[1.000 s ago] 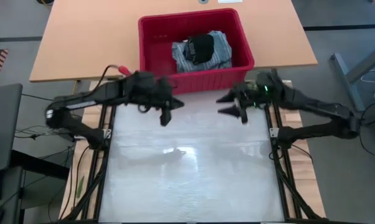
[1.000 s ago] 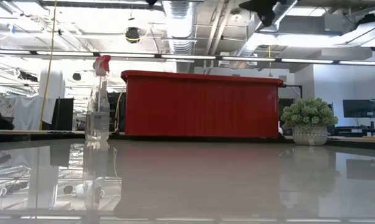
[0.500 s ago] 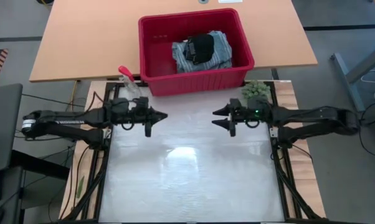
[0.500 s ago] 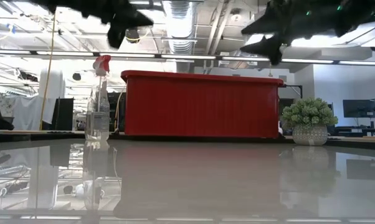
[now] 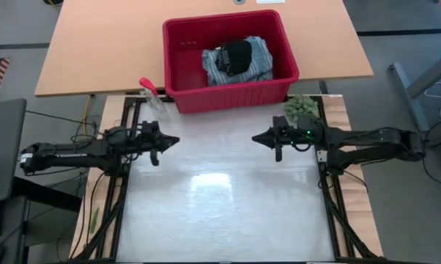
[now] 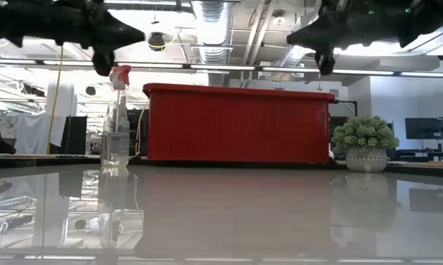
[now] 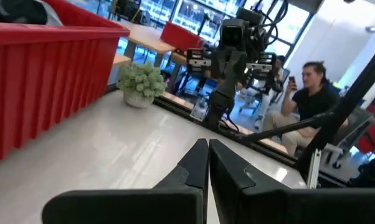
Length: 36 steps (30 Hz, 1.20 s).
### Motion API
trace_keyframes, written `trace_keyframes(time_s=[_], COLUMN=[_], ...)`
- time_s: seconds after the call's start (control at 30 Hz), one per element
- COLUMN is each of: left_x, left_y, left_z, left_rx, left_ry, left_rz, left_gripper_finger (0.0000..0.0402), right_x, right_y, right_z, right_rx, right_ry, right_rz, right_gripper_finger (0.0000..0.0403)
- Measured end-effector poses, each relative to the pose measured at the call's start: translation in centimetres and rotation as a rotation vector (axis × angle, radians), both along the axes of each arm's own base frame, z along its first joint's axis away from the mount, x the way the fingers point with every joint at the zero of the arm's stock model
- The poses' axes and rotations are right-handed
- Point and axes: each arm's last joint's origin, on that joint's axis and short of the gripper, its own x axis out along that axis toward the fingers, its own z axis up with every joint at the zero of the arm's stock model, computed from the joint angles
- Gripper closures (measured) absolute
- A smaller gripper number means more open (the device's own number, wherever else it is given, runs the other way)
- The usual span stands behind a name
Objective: Fold Laundry from Bin
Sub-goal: Return to Home Position
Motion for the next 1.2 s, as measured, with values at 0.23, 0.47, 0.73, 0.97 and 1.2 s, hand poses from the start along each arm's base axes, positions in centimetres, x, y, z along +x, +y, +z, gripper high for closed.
trace_keyframes(time_s=[0.23,0.47,0.73,0.97,1.2], left_x=[-2.8,-5.1,-6.3,-6.4,-6.4], left_y=[-0.2,-0.3,-0.4,-0.4,-0.3], left_z=[-0.3,-0.1,-0.4,-0.6,-0.9], left_rx=[0.022,0.034,0.018,0.013,0.030], left_ry=[-0.089,-0.138,-0.137,-0.111,-0.075], left_rz=[0.035,0.081,0.104,0.111,0.143], left_gripper_finger=[0.0401,0.0401,0.0402,0.0402,0.0402], right_x=[-1.3,-3.6,-6.5,-8.0,-8.4], right_y=[1.1,1.5,1.5,1.6,1.5], right_z=[-0.7,-4.3,-6.3,-6.9,-7.5], right_rx=[-0.024,0.067,0.071,0.064,0.047], right_ry=[-0.008,-0.063,-0.065,-0.035,0.029], right_rz=[-0.103,-0.149,-0.251,-0.298,-0.327], right_gripper_finger=[0.0377,0.0388,0.0386,0.0386,0.0386])
